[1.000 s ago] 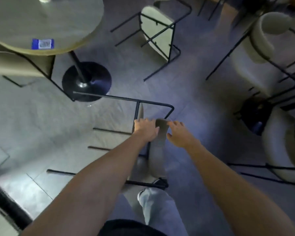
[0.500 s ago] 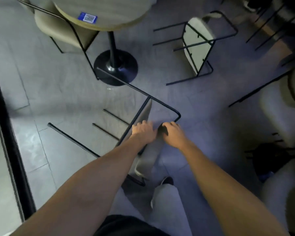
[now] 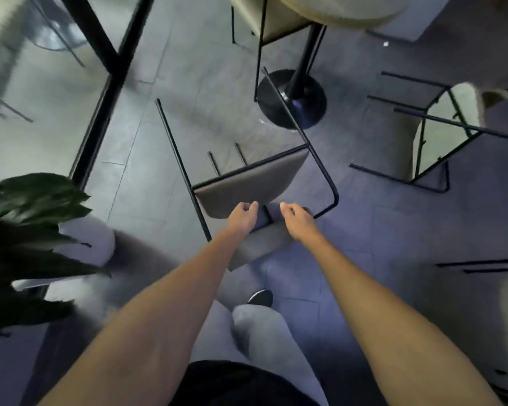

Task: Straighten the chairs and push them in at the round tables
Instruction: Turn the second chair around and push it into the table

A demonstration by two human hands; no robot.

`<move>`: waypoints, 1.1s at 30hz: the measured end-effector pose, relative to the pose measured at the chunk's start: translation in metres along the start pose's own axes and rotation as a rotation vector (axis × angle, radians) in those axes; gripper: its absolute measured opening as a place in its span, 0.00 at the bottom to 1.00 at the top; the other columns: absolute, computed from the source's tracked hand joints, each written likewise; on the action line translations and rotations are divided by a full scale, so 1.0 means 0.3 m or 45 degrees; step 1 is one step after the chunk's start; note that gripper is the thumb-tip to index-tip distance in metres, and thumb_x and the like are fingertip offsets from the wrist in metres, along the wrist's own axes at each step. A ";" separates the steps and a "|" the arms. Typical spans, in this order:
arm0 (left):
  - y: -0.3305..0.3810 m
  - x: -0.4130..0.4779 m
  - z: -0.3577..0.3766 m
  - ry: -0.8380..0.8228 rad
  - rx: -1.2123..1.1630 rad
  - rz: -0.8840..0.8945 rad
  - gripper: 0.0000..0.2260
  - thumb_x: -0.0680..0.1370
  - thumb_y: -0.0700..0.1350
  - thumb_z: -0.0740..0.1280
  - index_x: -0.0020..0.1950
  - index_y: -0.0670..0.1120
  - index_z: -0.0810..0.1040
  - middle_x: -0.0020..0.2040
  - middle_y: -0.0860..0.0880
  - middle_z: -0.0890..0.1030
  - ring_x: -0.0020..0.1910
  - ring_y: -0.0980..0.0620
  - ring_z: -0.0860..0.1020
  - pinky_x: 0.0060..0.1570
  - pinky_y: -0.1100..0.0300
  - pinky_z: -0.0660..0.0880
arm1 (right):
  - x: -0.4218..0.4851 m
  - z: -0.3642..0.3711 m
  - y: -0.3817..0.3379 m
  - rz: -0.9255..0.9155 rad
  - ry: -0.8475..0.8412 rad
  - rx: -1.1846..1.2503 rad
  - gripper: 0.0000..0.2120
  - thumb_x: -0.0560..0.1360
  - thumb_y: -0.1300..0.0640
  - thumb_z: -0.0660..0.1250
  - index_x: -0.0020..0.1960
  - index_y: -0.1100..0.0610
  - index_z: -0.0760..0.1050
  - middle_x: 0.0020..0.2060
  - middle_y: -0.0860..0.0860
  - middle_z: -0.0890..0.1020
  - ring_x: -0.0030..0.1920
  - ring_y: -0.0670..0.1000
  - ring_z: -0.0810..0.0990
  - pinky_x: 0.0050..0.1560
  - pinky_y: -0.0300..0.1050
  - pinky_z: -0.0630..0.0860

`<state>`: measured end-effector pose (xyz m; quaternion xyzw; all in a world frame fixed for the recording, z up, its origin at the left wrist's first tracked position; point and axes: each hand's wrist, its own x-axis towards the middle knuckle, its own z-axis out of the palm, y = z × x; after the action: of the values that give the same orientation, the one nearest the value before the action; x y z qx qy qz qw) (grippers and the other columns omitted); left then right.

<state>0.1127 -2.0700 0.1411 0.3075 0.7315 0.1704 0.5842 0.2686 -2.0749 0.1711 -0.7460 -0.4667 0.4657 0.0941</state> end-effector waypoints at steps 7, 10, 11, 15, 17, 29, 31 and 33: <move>-0.202 -0.132 0.046 -0.053 -0.571 -0.220 0.17 0.82 0.58 0.57 0.61 0.48 0.72 0.51 0.46 0.76 0.40 0.51 0.76 0.39 0.57 0.74 | -0.116 0.066 0.102 0.070 0.009 0.395 0.12 0.82 0.50 0.60 0.56 0.58 0.72 0.41 0.51 0.76 0.42 0.58 0.82 0.49 0.60 0.82; -0.293 -0.150 0.095 -0.069 -0.640 -0.197 0.13 0.81 0.56 0.62 0.59 0.49 0.73 0.50 0.47 0.76 0.38 0.53 0.74 0.37 0.58 0.74 | -0.130 0.107 0.204 0.096 0.005 0.388 0.14 0.80 0.53 0.65 0.62 0.59 0.72 0.50 0.55 0.78 0.41 0.56 0.82 0.48 0.56 0.83; -0.336 -0.150 0.114 -0.071 -0.645 -0.196 0.11 0.81 0.54 0.64 0.58 0.49 0.73 0.48 0.47 0.75 0.39 0.53 0.74 0.36 0.58 0.75 | -0.130 0.127 0.247 0.111 -0.011 0.369 0.16 0.79 0.54 0.66 0.64 0.59 0.71 0.52 0.56 0.78 0.41 0.55 0.82 0.47 0.55 0.83; -0.530 -0.112 0.210 -0.067 -0.708 -0.248 0.09 0.81 0.50 0.66 0.58 0.48 0.73 0.43 0.49 0.73 0.37 0.53 0.73 0.36 0.59 0.73 | -0.078 0.235 0.446 0.131 -0.058 0.417 0.20 0.79 0.58 0.68 0.67 0.62 0.69 0.49 0.56 0.76 0.37 0.53 0.79 0.46 0.55 0.81; -0.635 -0.022 0.281 -0.045 -0.745 -0.283 0.11 0.81 0.50 0.66 0.60 0.47 0.74 0.47 0.48 0.75 0.42 0.52 0.75 0.39 0.59 0.75 | 0.013 0.307 0.552 0.160 -0.066 0.440 0.21 0.78 0.58 0.69 0.68 0.62 0.69 0.47 0.55 0.77 0.38 0.54 0.79 0.47 0.55 0.81; -1.184 0.809 0.782 0.022 -1.165 -0.456 0.08 0.79 0.47 0.69 0.52 0.48 0.71 0.40 0.48 0.67 0.32 0.54 0.67 0.25 0.64 0.70 | 0.838 0.760 1.240 0.318 -0.069 0.560 0.25 0.77 0.52 0.71 0.68 0.60 0.67 0.52 0.56 0.75 0.48 0.55 0.78 0.40 0.47 0.79; -1.233 0.912 0.835 0.044 -1.268 -0.497 0.12 0.79 0.48 0.69 0.59 0.48 0.71 0.48 0.47 0.71 0.45 0.51 0.76 0.38 0.60 0.74 | 0.950 0.810 1.341 0.383 -0.044 0.628 0.26 0.75 0.50 0.72 0.67 0.61 0.68 0.58 0.55 0.76 0.53 0.57 0.78 0.36 0.46 0.78; -1.290 1.001 0.879 0.105 -1.371 -0.516 0.21 0.79 0.49 0.69 0.70 0.47 0.69 0.62 0.46 0.71 0.69 0.49 0.72 0.51 0.57 0.74 | 1.044 0.846 1.434 0.436 -0.020 0.680 0.30 0.74 0.47 0.73 0.70 0.60 0.69 0.65 0.57 0.75 0.58 0.57 0.77 0.34 0.45 0.75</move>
<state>0.2300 -2.1955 -0.3880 -0.1863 0.6083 0.4152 0.6503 0.3728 -2.1394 -0.4058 -0.7591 -0.1961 0.5865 0.2033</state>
